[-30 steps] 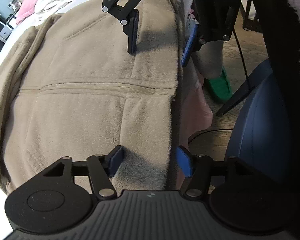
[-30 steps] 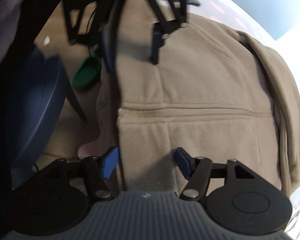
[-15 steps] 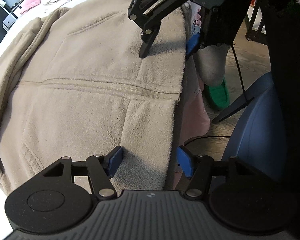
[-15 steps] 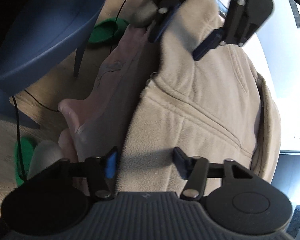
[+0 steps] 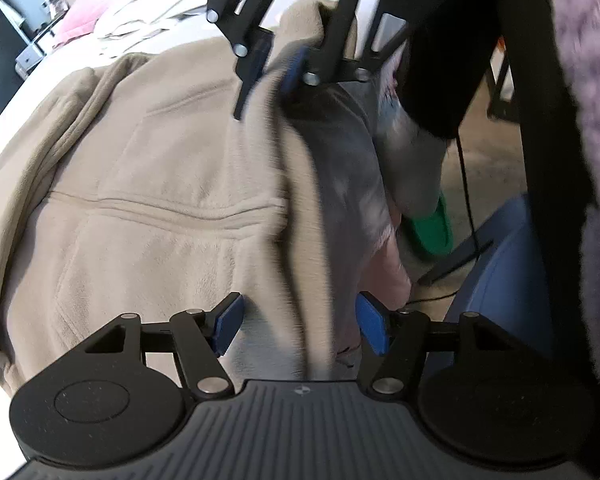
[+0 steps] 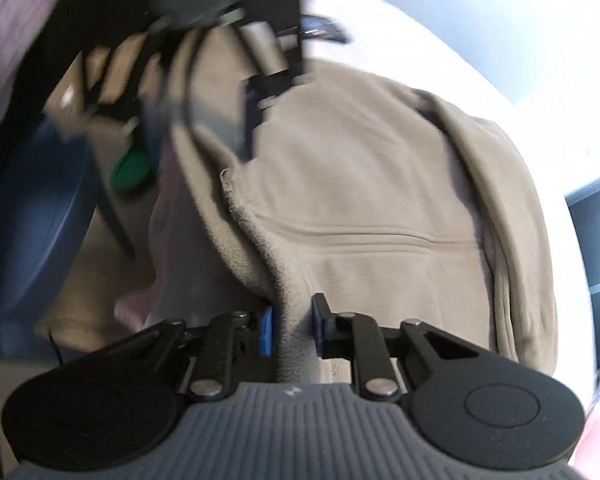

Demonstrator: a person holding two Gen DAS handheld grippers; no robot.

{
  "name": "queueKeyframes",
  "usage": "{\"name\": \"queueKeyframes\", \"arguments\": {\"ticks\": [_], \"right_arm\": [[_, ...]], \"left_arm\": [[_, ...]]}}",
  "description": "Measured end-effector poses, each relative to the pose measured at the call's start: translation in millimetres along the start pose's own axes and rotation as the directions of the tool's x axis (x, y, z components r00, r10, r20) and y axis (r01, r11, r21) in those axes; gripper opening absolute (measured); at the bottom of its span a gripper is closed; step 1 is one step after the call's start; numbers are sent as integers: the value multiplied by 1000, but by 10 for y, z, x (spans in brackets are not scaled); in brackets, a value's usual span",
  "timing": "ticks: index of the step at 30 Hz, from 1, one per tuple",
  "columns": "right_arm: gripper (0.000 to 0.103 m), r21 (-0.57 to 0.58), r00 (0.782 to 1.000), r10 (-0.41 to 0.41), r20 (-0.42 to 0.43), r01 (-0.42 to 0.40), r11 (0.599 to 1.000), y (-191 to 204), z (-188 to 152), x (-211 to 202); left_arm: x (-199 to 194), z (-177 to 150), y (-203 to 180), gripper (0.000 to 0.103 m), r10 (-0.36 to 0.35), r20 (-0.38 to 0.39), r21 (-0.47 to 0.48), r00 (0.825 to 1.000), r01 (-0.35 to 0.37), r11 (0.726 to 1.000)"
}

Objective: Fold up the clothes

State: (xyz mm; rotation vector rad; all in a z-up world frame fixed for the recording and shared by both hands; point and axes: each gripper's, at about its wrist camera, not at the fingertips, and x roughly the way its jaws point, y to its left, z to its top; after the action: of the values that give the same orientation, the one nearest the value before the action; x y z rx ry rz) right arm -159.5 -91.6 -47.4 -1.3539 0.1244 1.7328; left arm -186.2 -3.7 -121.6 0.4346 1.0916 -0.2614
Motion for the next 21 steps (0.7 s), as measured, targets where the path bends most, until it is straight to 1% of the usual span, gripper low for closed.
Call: {"name": "queueKeyframes", "arguments": {"ticks": [3,4,6,9,10,13,14,15,16,17,18,19,20,21], "right_arm": [[20,77,999,-4,38,1,997,-132,32,-40],[20,95,999,-17,46,12,995,-182,38,-43],[19,134,998,-37,47,30,990,-250,50,-16],[19,193,998,-50,47,40,980,-320,61,28],[19,207,997,-52,49,40,978,-346,59,42],[19,219,997,-48,55,35,975,-402,55,73],[19,211,998,-40,52,28,977,-408,41,74],[19,204,998,-33,50,22,979,-413,27,76],[19,197,999,-25,47,15,980,-417,13,73],[19,190,999,-16,43,7,982,-414,1,54],[19,183,999,-7,38,0,983,-408,-10,37],[20,171,1000,-1,27,-3,985,-390,-17,32],[20,159,1000,5,16,-7,987,-373,-23,27],[21,147,1000,11,4,-11,989,-355,-29,22]], "left_arm": [[-11,25,23,64,14,12,-10,1000,-14,1000],[-12,31,22,65,24,15,-8,1000,-23,1000],[-22,51,10,67,47,22,2,999,-48,999],[-38,90,-2,69,89,24,-3,996,-89,996],[-37,102,-2,69,105,20,-9,994,-105,994],[6,102,-3,69,167,-32,-6,985,-167,986],[22,86,4,62,190,-61,3,980,-190,982],[26,69,44,49,204,-87,-5,975,-205,979],[26,53,89,43,215,-112,-17,970,-218,976],[1,31,174,32,204,-131,-58,970,-213,975],[-28,8,279,27,181,-139,-114,974,-197,974],[-63,-8,373,25,155,-134,-173,979,-178,969],[-94,-16,443,21,140,-130,-214,982,-166,963],[-114,-15,470,20,136,-128,-226,982,-163,960]]}}
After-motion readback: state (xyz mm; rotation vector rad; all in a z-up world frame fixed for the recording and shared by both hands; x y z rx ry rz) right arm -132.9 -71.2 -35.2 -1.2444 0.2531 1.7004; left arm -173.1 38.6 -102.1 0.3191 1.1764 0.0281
